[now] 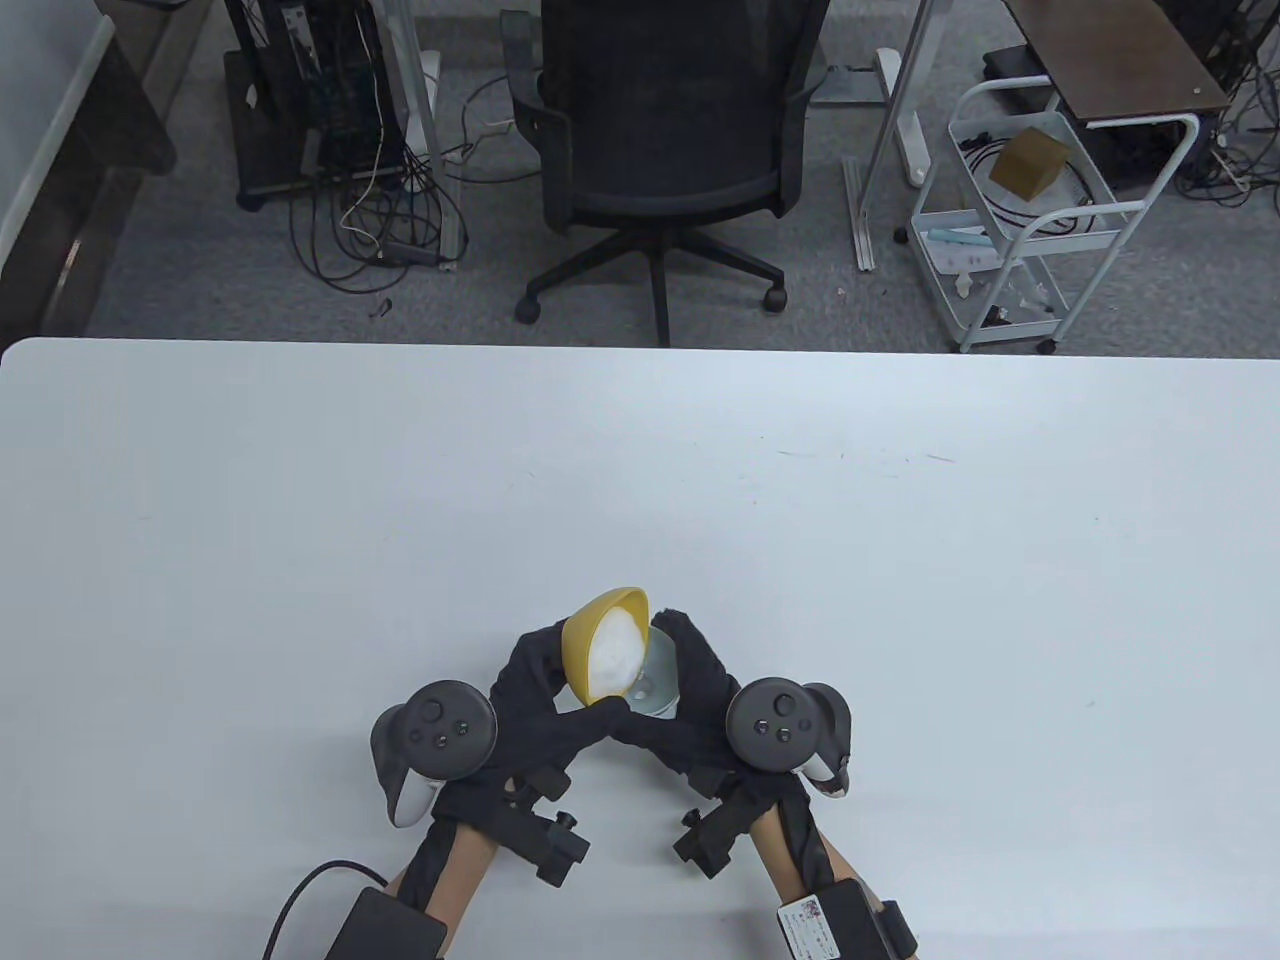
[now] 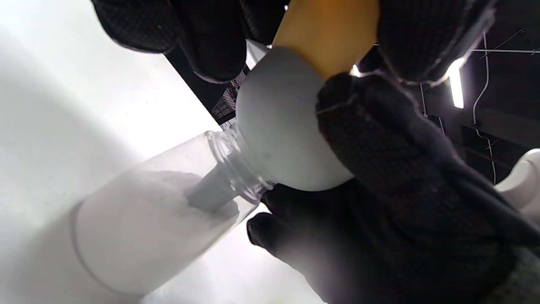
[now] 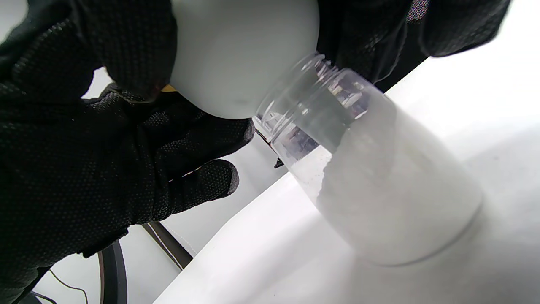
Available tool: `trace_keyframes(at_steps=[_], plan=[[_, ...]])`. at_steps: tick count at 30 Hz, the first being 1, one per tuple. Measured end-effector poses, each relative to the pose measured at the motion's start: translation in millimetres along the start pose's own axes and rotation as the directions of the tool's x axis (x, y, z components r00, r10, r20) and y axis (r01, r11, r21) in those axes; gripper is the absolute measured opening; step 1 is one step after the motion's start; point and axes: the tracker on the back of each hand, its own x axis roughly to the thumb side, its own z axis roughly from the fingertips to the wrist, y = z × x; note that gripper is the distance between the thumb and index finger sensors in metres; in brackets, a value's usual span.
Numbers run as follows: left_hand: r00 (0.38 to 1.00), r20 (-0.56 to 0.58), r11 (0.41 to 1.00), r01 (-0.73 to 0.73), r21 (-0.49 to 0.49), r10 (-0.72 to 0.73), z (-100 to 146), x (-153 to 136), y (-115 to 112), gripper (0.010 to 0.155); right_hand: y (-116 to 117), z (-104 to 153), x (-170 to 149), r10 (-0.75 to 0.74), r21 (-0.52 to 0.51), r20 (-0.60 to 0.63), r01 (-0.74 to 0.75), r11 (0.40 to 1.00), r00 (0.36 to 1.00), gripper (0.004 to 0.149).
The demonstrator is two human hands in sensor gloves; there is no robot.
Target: Unscrew the press dispenser and pour salt into it
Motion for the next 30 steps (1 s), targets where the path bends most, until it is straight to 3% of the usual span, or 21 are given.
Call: trace_keyframes(at_steps=[30], plan=[[0.998, 0.012, 0.998, 0.066, 0.022, -0.066, 1.1, 2.3, -2.6, 0.091, -0.1, -0.2, 0.1, -0.003, 0.007, -0.003, 0.004, 1.000, 1.000, 0.108]])
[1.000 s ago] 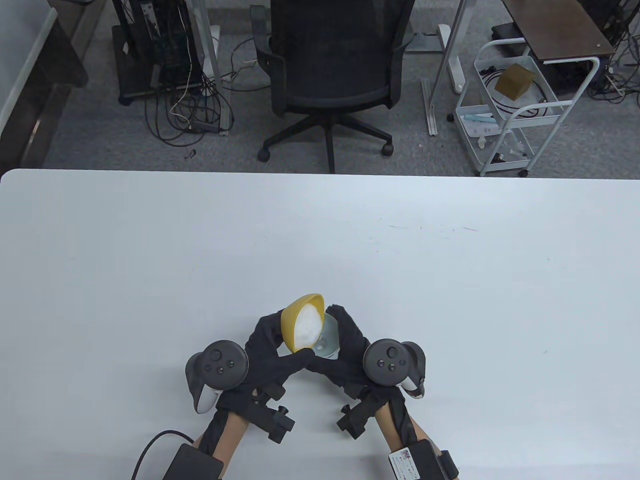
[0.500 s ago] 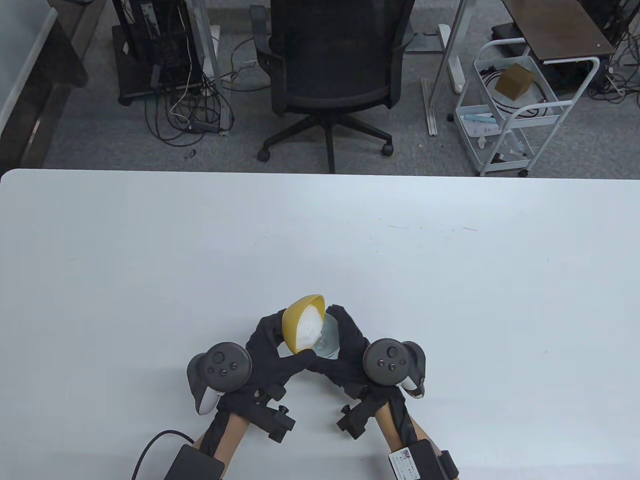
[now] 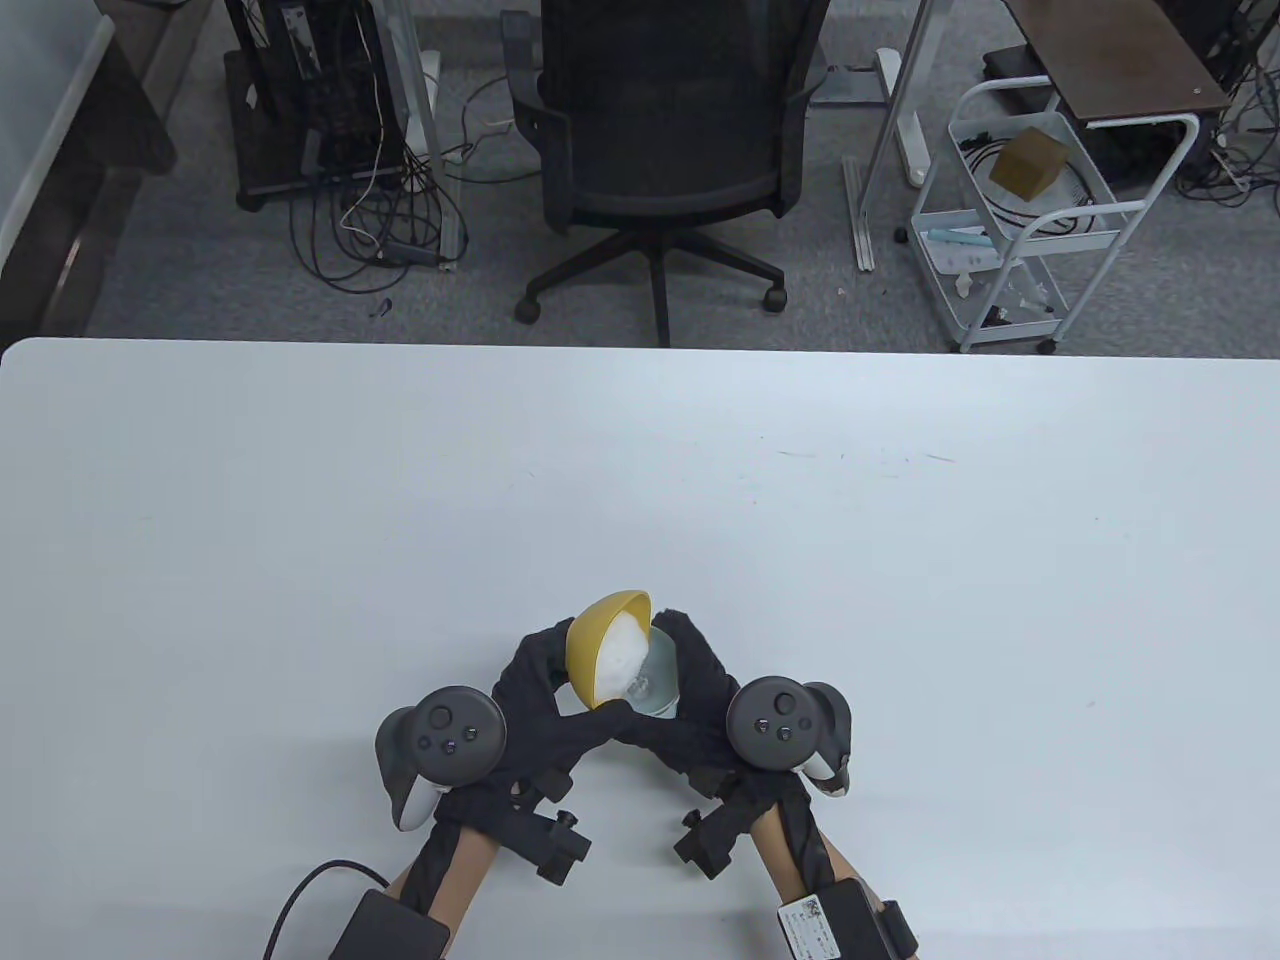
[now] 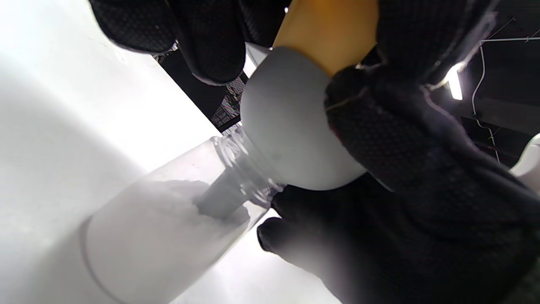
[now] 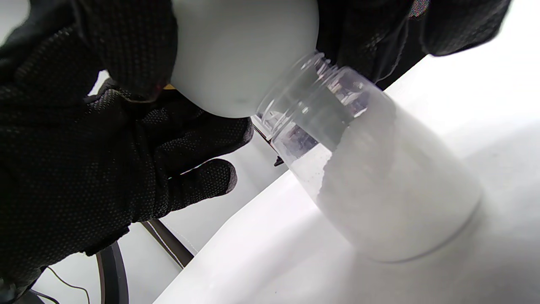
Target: Unscrew the press dispenser and pour salt into it
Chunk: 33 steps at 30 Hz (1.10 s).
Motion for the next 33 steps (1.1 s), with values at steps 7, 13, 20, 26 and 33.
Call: trace_keyframes(at_steps=[7, 13, 20, 26, 33], plan=[[1.000, -0.001, 1.000, 0.005, 0.001, -0.005, -0.1, 0.3, -0.2, 0.091, 0.0, 0.0, 0.0, 0.000, 0.000, 0.000, 0.000, 1.000, 1.000, 0.108], [1.000, 0.002, 1.000, 0.011, 0.008, -0.011, -0.3, 0.7, -0.4, 0.092, 0.0, 0.0, 0.0, 0.000, 0.000, 0.000, 0.000, 1.000, 1.000, 0.108], [1.000, 0.002, 1.000, 0.013, 0.009, -0.013, -0.4, 0.8, -0.3, 0.092, 0.0, 0.0, 0.0, 0.000, 0.000, 0.000, 0.000, 1.000, 1.000, 0.108], [1.000, 0.003, 1.000, 0.018, 0.012, -0.018, -0.4, 1.2, 0.0, 0.092, 0.0, 0.0, 0.0, 0.000, 0.000, 0.000, 0.000, 1.000, 1.000, 0.108], [1.000, 0.007, 1.000, 0.024, 0.018, -0.024, -0.2, 1.6, 0.0, 0.090, 0.0, 0.0, 0.0, 0.000, 0.000, 0.000, 0.000, 1.000, 1.000, 0.108]])
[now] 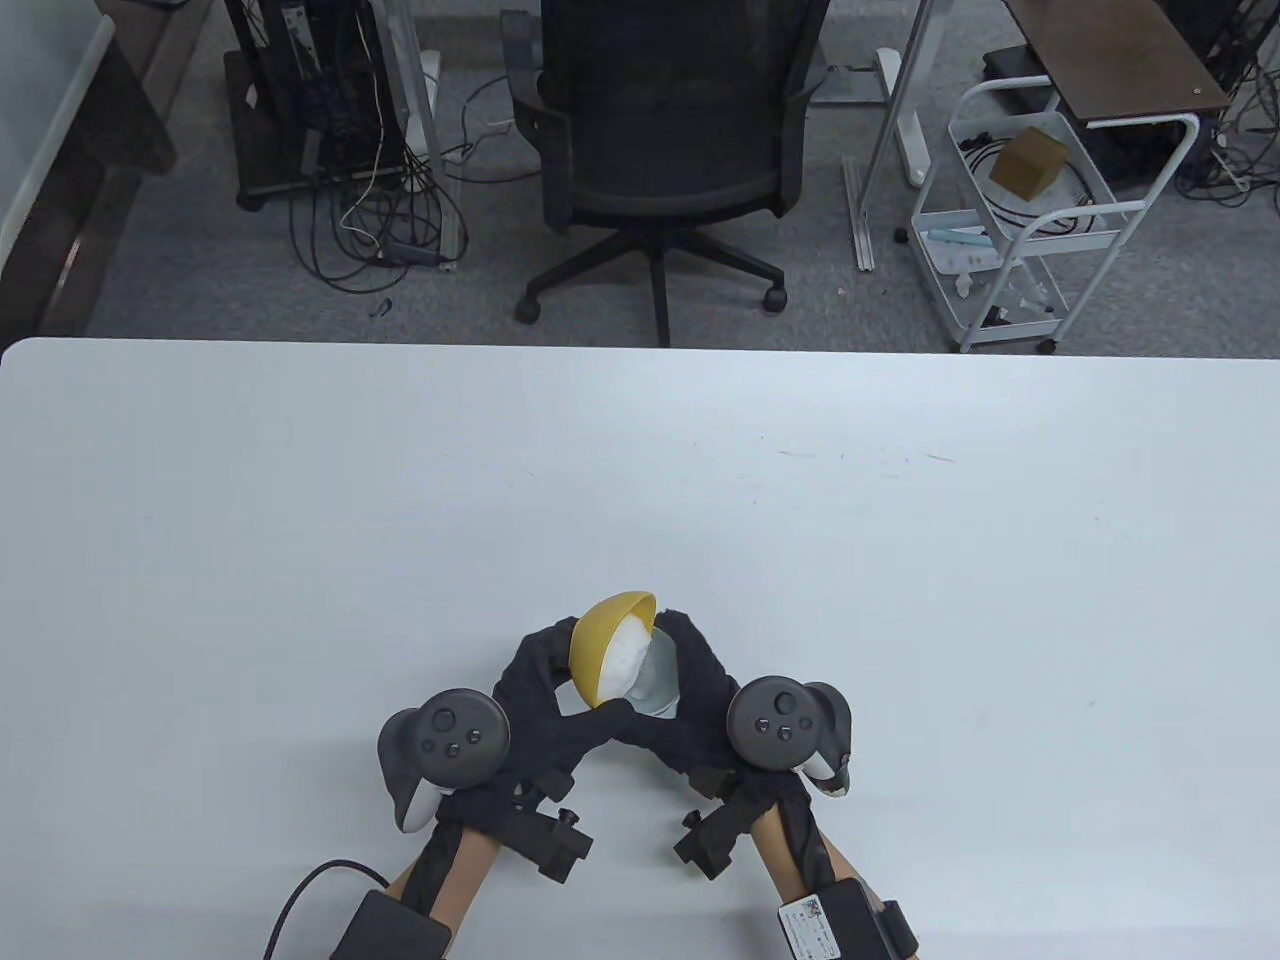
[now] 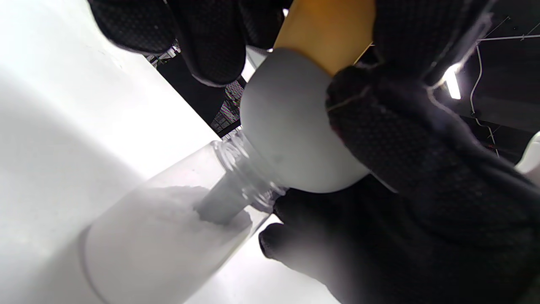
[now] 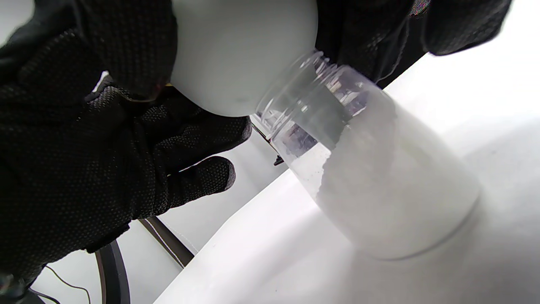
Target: Unscrew the press dispenser and pour salt into it
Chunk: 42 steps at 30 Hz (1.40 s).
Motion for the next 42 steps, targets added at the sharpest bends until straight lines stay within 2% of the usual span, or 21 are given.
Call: trace_keyframes(at_steps=[42], plan=[[1.000, 0.007, 1.000, 0.028, 0.014, -0.028, 1.1, 2.1, -0.8, 0.091, -0.1, 0.3, 0.2, -0.004, 0.003, -0.004, 0.004, 1.000, 1.000, 0.108]])
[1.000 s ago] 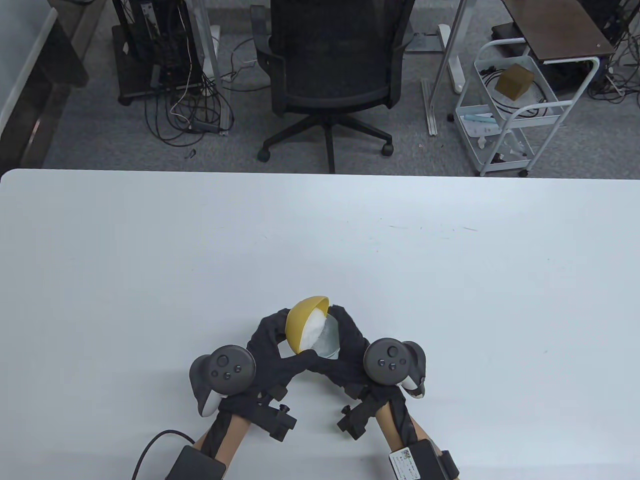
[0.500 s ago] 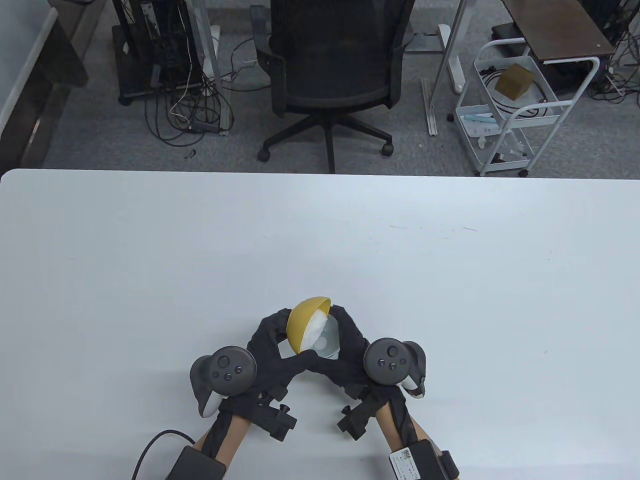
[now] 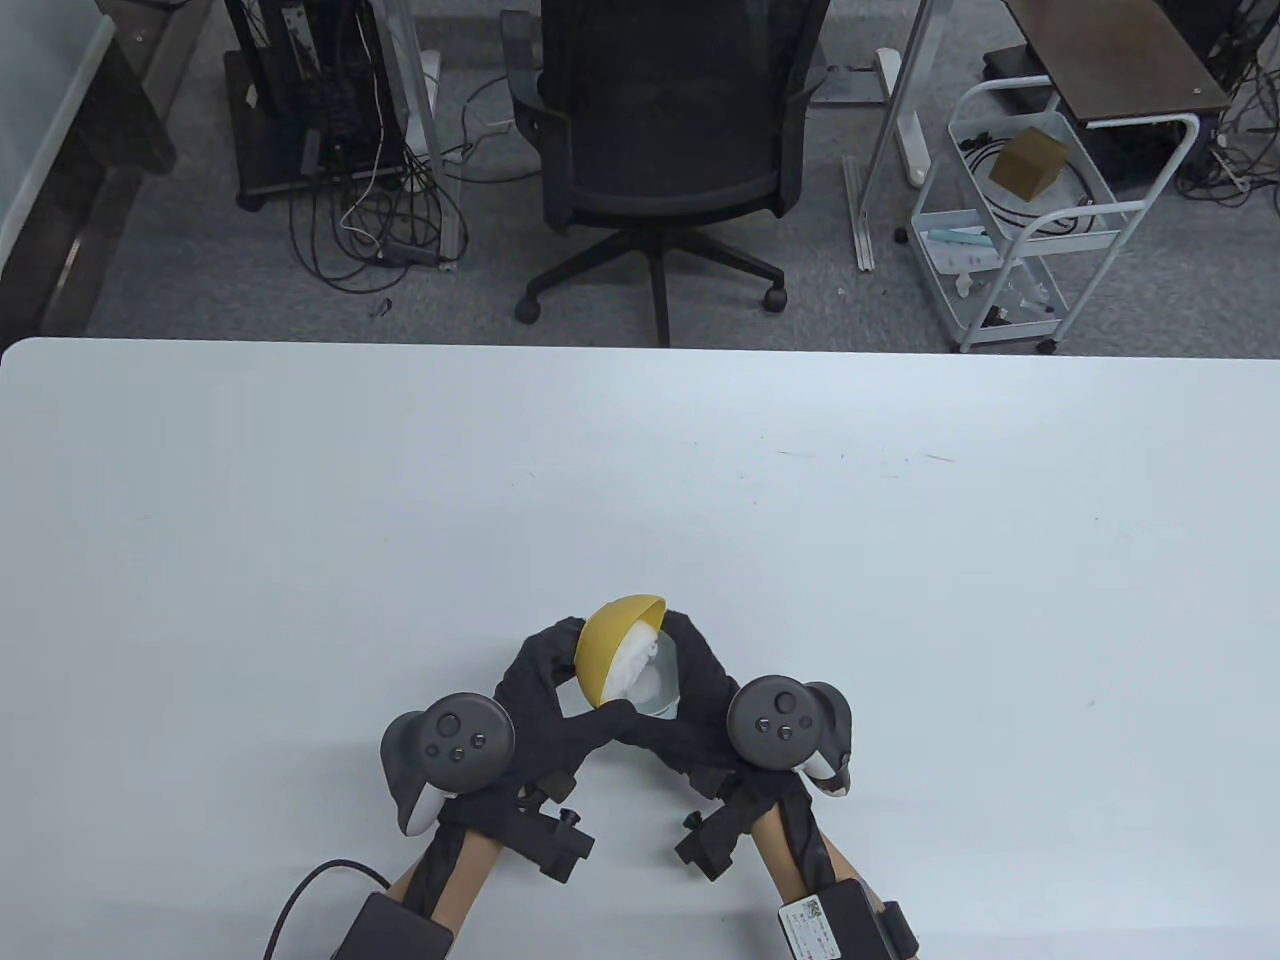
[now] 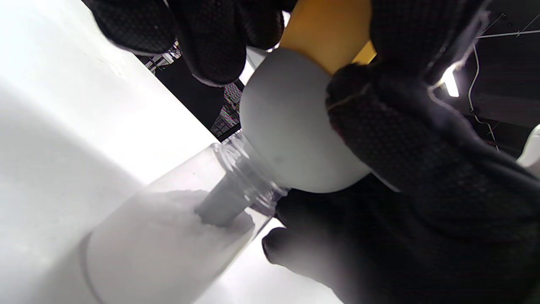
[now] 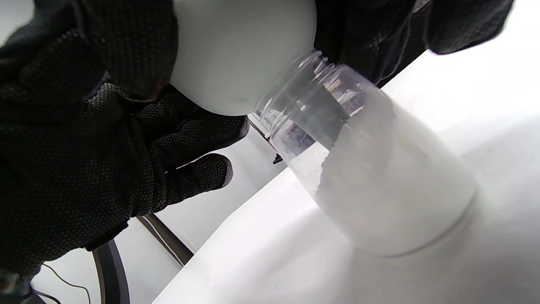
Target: Unscrew the press dispenser and pour salt into it
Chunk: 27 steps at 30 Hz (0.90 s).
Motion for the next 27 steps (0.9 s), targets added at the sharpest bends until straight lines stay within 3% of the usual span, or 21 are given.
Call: trace_keyframes(at_steps=[27], plan=[[1.000, 0.002, 1.000, 0.008, 0.007, -0.008, 0.3, 1.6, -1.1, 0.090, -0.6, -0.3, -0.3, 0.004, 0.008, -0.003, -0.004, 1.000, 1.000, 0.108]])
